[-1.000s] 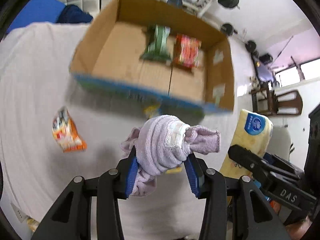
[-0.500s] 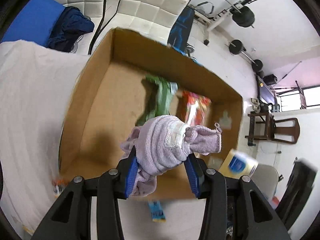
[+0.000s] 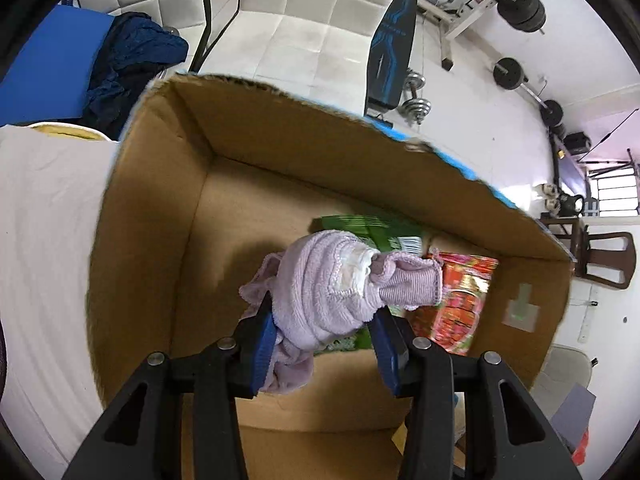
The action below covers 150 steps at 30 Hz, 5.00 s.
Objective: Organize soft objects
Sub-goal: 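Carry the sock and tissue pack into the box and release both, then grasp the pink snack bag with the left tool while the right grasps the blue tube snack, then carry the pink bag and blue tube into the box and release both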
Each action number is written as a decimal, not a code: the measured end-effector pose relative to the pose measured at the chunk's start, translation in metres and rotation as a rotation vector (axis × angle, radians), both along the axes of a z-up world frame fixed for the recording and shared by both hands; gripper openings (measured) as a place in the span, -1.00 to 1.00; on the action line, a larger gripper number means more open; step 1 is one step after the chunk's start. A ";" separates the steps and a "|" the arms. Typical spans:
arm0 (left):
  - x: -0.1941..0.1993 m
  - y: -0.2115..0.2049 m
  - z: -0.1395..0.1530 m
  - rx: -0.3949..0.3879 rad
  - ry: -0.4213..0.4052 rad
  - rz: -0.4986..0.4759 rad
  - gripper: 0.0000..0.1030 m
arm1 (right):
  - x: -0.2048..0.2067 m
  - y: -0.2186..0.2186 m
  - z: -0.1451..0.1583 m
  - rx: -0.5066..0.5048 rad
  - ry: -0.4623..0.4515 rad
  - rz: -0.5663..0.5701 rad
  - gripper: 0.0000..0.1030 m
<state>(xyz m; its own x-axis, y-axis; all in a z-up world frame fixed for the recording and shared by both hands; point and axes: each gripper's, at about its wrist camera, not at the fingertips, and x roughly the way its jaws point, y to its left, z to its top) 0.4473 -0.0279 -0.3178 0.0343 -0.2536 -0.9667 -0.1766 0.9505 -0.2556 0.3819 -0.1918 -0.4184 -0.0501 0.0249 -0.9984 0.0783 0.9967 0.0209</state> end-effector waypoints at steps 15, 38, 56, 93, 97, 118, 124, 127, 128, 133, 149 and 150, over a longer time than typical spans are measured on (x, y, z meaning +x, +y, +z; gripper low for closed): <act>-0.002 0.003 0.007 0.072 0.027 -0.017 0.18 | 0.014 0.000 -0.017 0.045 0.038 -0.011 0.61; -0.136 0.013 0.126 0.198 -0.321 -0.088 0.99 | -0.045 0.011 0.106 -0.034 -0.231 -0.013 1.00; -0.228 0.005 0.204 0.278 -0.538 -0.119 0.99 | -0.126 0.026 0.203 -0.050 -0.416 0.005 1.00; -0.250 0.132 -0.087 0.020 0.115 0.216 0.75 | -0.159 0.040 -0.042 0.069 -0.014 -0.047 0.94; -0.245 0.113 -0.094 0.097 0.126 0.160 -0.06 | -0.157 0.039 -0.056 0.089 0.013 -0.053 0.37; -0.316 -0.036 -0.093 0.238 0.097 -0.132 -0.15 | -0.194 0.029 -0.066 0.137 0.101 -0.096 0.07; -0.309 -0.014 -0.083 0.246 0.095 -0.132 -0.18 | -0.203 0.049 -0.071 0.024 0.080 -0.013 -0.54; -0.310 -0.012 -0.079 0.242 0.091 -0.135 -0.20 | -0.211 0.049 -0.072 0.036 0.097 -0.012 -0.63; -0.309 -0.014 -0.075 0.238 0.088 -0.135 -0.20 | -0.213 0.047 -0.072 0.038 0.101 -0.014 -0.63; -0.310 -0.020 -0.043 0.195 0.042 -0.141 -0.20 | -0.219 0.044 -0.052 0.083 0.082 -0.013 -0.67; -0.241 -0.040 0.106 0.013 -0.194 -0.199 -0.20 | -0.183 0.013 0.121 0.124 -0.214 0.069 -0.67; -0.229 -0.041 0.111 0.016 -0.205 -0.203 -0.20 | -0.165 0.008 0.132 0.115 -0.233 0.064 -0.67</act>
<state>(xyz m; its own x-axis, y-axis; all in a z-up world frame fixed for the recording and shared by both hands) 0.2180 -0.0690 -0.2070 0.1792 -0.2603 -0.9488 0.0716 0.9653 -0.2513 0.2170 -0.1840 -0.2862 0.1755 0.1432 -0.9740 -0.0053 0.9895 0.1445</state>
